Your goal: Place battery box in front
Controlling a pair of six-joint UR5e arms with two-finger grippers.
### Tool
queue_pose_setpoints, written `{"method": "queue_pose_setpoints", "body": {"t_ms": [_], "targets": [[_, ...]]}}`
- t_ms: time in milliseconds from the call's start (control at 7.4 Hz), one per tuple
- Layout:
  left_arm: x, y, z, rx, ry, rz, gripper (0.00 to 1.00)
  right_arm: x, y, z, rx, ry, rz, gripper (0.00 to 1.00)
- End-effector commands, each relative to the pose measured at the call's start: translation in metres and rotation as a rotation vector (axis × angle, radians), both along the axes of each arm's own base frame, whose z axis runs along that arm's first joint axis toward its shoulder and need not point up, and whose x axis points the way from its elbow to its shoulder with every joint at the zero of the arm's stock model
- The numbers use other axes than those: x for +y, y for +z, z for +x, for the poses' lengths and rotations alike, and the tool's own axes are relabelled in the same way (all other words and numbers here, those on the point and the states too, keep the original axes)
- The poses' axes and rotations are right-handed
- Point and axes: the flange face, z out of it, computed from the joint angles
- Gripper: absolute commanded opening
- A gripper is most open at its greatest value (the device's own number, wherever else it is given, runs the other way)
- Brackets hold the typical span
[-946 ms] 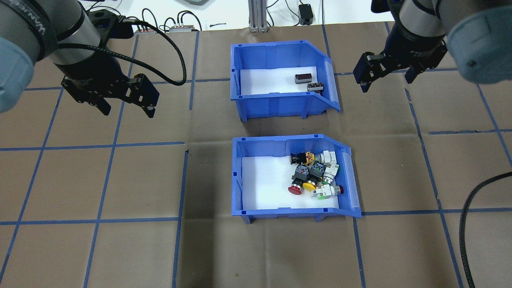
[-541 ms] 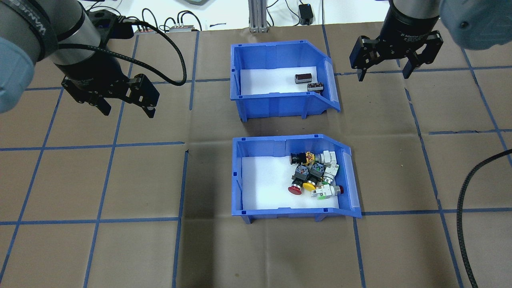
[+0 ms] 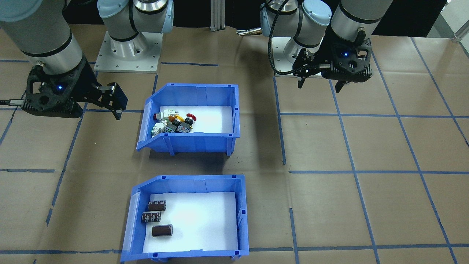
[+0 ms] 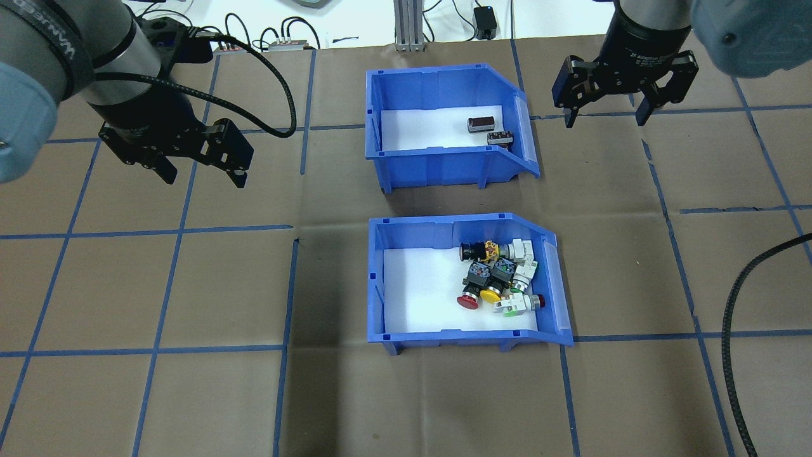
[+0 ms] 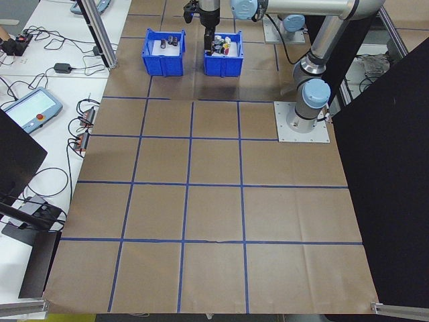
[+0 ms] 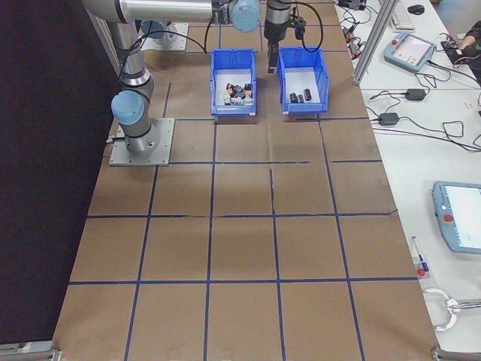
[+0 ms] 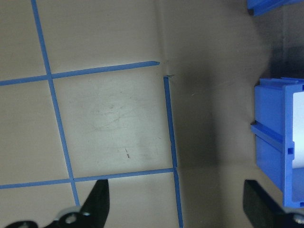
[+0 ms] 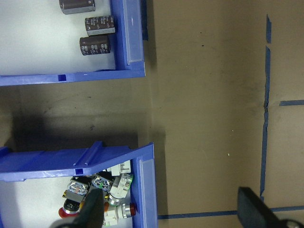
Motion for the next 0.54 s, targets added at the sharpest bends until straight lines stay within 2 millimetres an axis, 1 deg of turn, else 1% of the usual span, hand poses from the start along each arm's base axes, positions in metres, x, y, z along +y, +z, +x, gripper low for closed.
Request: {"method": "queue_pose_setpoints", "body": {"t_ms": [0,405], "targets": [[0.0003,-0.0001,0.0,0.0,0.001,-0.002,1.0,0.0,-0.0007,0.0015,-0.015,-0.002,0.0,1.0],[0.0008,-0.0024,0.0,0.0,0.001,0.003,1.0,0.0,-0.0007,0.0014,-0.014,0.001,0.0,1.0]]}}
